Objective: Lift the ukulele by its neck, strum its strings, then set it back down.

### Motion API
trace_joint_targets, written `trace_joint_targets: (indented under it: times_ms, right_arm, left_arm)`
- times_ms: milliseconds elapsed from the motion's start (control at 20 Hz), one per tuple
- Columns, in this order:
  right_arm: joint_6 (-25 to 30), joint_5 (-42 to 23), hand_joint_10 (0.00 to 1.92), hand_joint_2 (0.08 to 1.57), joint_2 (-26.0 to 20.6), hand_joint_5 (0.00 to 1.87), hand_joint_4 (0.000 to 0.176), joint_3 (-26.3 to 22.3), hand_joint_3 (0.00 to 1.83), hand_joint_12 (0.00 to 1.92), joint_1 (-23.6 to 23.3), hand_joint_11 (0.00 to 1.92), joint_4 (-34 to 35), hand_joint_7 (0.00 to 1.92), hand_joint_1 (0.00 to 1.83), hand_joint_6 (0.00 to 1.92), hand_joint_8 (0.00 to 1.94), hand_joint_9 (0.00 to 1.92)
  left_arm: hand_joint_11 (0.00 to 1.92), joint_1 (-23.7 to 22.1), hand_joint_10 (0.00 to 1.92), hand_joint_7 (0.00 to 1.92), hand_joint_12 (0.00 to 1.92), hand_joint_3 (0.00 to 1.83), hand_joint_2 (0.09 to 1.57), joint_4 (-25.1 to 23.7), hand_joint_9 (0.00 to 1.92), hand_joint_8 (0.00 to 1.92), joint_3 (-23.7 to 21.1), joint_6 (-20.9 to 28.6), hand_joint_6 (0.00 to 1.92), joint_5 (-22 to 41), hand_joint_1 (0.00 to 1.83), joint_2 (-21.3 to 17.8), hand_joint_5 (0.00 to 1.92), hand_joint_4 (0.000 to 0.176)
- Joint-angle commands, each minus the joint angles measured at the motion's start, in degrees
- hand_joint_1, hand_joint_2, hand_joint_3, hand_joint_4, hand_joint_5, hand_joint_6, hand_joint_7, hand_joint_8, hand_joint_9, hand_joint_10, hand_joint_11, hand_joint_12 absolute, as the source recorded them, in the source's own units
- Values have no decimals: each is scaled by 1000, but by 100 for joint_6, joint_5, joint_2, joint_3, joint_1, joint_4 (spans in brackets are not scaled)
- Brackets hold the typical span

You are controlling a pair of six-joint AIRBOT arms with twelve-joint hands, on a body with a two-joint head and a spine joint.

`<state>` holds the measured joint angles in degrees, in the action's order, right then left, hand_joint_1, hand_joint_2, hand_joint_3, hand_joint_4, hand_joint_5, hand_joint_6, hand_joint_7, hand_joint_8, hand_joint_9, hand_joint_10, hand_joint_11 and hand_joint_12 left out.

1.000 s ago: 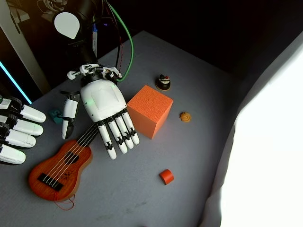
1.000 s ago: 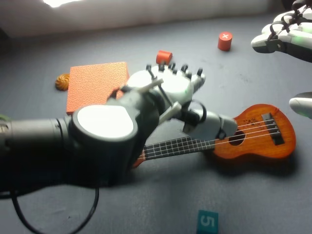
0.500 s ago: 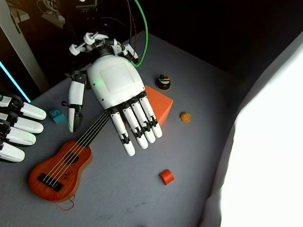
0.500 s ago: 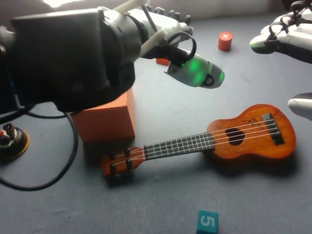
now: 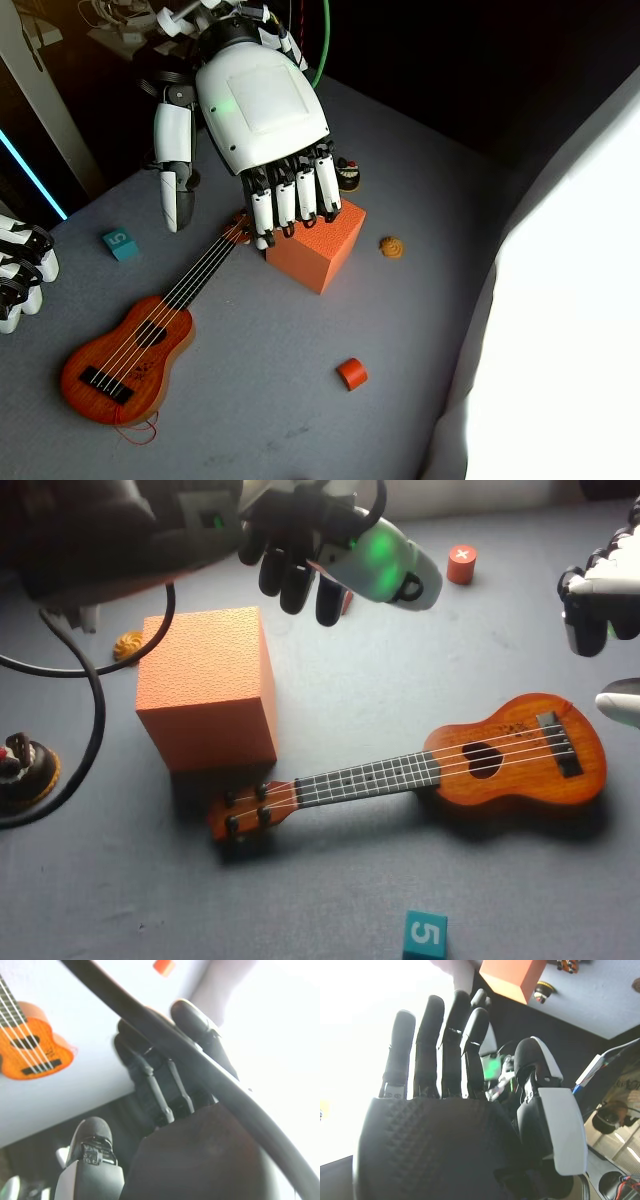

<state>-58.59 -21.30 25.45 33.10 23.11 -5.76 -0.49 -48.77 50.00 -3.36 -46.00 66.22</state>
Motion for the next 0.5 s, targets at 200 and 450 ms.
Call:
trace_joint_targets:
  times_ms: [200, 450]
  right_arm:
    - [-35, -696, 1809, 1331, -36, 528, 0, -15, 0, 1921, -54, 511, 40, 674, 440, 1584, 1536, 621]
    - [-38, -696, 1868, 1351, -37, 609, 0, -15, 7, 1921, -52, 557, 40, 838, 396, 1566, 1644, 756]
  left_arm:
    - [891, -206, 1838, 1076, 1921, 2, 1226, -380, 1063, 1579, -80, -127, 1226, 271, 0, -211, 957, 0]
    - [1067, -225, 1916, 1178, 1921, 0, 1228, -389, 1154, 1756, -108, -131, 1713, 269, 0, -275, 1049, 0]
